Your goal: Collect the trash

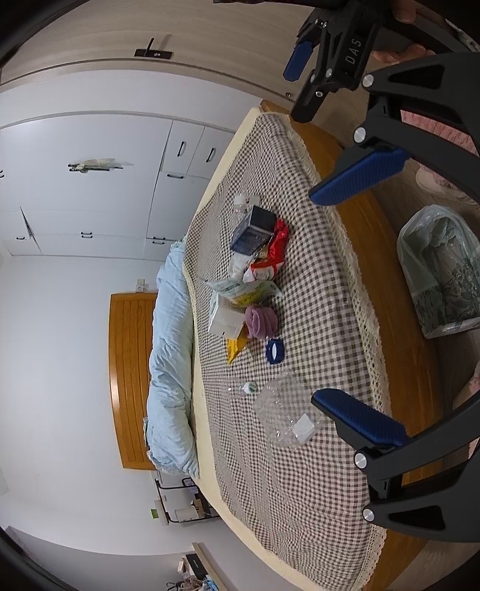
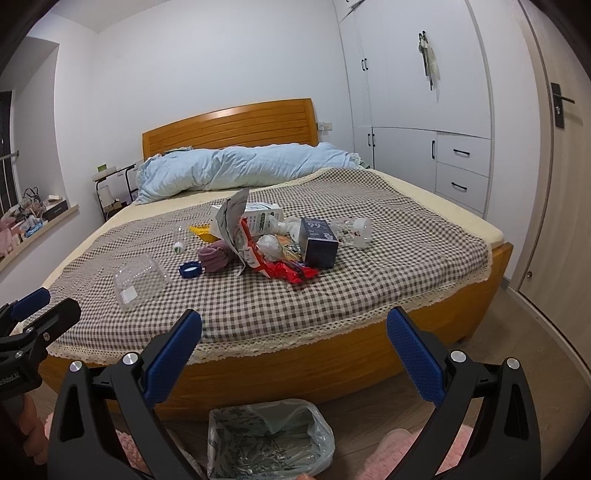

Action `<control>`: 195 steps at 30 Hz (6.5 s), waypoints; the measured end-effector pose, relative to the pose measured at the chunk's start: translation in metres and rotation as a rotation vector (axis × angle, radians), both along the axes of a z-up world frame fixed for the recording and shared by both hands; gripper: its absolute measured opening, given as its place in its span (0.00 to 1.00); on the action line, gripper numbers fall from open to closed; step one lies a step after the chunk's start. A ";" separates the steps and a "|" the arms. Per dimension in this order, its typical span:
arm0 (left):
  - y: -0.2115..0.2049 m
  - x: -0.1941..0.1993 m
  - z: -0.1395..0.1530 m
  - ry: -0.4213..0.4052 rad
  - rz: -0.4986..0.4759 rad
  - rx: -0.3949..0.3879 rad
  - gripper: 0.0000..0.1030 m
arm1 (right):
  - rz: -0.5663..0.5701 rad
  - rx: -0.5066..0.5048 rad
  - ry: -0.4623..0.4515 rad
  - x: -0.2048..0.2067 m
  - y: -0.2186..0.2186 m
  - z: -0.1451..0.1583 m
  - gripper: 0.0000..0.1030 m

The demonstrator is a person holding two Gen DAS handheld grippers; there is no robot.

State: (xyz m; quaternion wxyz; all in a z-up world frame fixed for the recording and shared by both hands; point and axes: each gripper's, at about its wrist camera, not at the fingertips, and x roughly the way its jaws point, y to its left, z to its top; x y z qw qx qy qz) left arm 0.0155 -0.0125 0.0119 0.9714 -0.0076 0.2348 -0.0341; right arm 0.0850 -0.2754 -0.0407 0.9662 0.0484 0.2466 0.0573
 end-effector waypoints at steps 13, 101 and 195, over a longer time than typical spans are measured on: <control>0.021 0.050 0.005 0.008 -0.009 -0.048 0.93 | 0.019 0.008 0.011 0.055 0.000 0.002 0.94; -0.046 0.576 -0.094 0.841 -0.179 0.331 0.88 | -0.314 0.109 0.140 0.321 -0.152 -0.085 0.94; 0.155 0.207 0.022 0.209 0.075 0.255 0.68 | -0.027 0.322 0.187 0.181 0.076 -0.084 0.94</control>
